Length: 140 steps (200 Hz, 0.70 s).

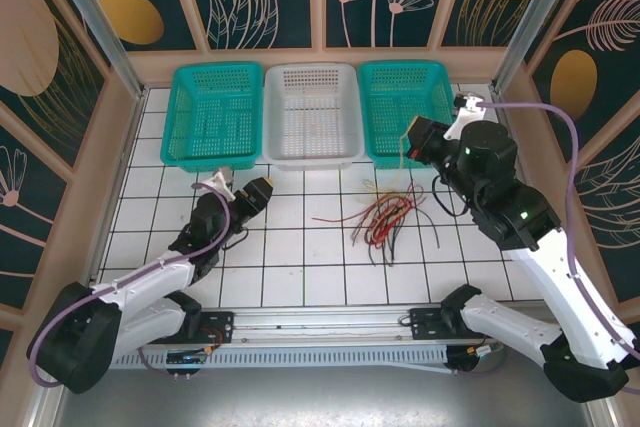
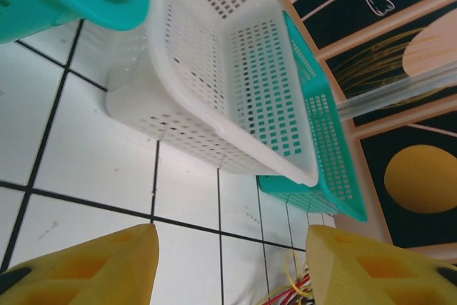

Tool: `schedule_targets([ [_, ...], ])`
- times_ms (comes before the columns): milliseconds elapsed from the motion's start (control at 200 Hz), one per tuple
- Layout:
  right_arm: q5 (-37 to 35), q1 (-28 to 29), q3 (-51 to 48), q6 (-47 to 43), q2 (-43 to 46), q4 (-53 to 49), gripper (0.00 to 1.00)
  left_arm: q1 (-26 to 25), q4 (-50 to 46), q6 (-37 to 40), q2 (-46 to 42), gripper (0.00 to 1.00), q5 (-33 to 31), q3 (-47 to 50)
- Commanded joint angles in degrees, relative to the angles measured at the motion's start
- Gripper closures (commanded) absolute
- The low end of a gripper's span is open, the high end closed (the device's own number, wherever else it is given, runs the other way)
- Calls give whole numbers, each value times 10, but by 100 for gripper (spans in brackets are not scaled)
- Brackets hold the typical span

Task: Untangle the cables

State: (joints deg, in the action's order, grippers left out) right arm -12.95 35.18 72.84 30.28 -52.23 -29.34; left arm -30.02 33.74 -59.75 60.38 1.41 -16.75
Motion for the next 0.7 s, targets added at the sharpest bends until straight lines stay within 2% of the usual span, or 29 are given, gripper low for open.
schedule_targets([
  [0, 19, -4, 22, -10, -18, 30, 100, -5, 4, 42, 20, 45, 60, -45],
  [70, 36, -5, 37, -14, -30, 38, 100, -7, 6, 61, 31, 44, 86, -67],
  [240, 61, -4, 82, -28, -59, 50, 100, -8, -19, 130, 31, 41, 105, -121],
  [300, 67, -3, 96, -31, -66, 54, 100, -8, -25, 162, 21, 36, 118, -139],
  [531, 100, -4, 119, -36, -87, 71, 100, -8, -57, 305, -29, 30, 202, -200],
  [696, 150, -4, 139, -34, -110, 84, 100, -9, -107, 387, -1, 24, 276, -274],
])
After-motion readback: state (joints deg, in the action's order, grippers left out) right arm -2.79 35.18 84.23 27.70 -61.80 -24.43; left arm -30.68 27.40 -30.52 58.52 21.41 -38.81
